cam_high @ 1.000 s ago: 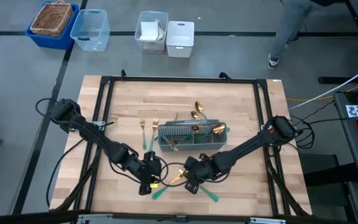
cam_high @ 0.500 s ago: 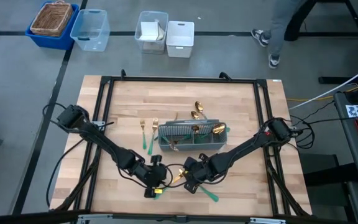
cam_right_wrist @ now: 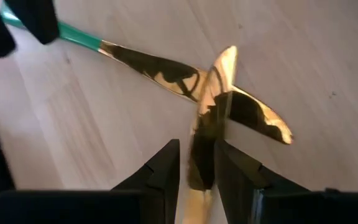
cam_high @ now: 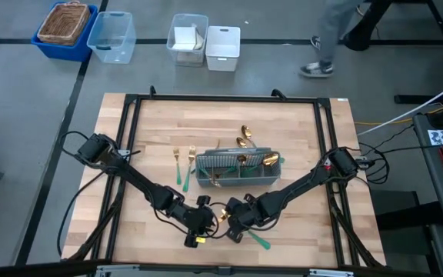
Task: Sort silverware
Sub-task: Put the green knife into the gray utensil holder
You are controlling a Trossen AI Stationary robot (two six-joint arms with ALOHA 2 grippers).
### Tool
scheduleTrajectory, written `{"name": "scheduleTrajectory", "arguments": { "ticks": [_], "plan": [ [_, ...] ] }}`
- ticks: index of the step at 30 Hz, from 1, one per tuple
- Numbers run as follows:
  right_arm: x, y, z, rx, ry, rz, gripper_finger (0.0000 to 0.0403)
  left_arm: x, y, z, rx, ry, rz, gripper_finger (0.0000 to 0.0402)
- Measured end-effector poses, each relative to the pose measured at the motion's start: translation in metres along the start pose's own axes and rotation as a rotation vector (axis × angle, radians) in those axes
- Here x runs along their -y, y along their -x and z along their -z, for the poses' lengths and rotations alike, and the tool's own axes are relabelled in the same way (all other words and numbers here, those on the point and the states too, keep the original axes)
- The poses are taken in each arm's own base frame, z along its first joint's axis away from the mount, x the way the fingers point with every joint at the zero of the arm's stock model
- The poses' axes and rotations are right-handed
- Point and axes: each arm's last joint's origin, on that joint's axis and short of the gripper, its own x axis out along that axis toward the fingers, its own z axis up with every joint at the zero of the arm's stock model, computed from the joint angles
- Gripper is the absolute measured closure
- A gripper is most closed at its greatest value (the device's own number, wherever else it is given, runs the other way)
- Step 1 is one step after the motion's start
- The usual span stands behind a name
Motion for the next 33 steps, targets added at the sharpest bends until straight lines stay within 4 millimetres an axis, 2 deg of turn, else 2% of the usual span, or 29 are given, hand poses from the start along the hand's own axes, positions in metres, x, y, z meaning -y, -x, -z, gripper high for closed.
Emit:
{"name": "scheduleTrajectory", "arguments": {
  "ticks": [15,20,33],
  "plan": [
    [0.003,-0.002,0.000,0.040,-0.001,0.048,0.0304,-0.003,0.001,0.009,-0.098,0.071,-0.042,0.0316],
    [0.002,-0.002,0.000,0.029,-0.001,0.038,0.0304,0.001,0.011,0.011,-0.135,0.127,-0.051,0.0316],
    [0.001,-0.002,0.001,-0.004,-0.002,0.011,0.0304,0.045,0.057,0.028,-0.238,0.170,-0.040,0.0316]
  ]
}}
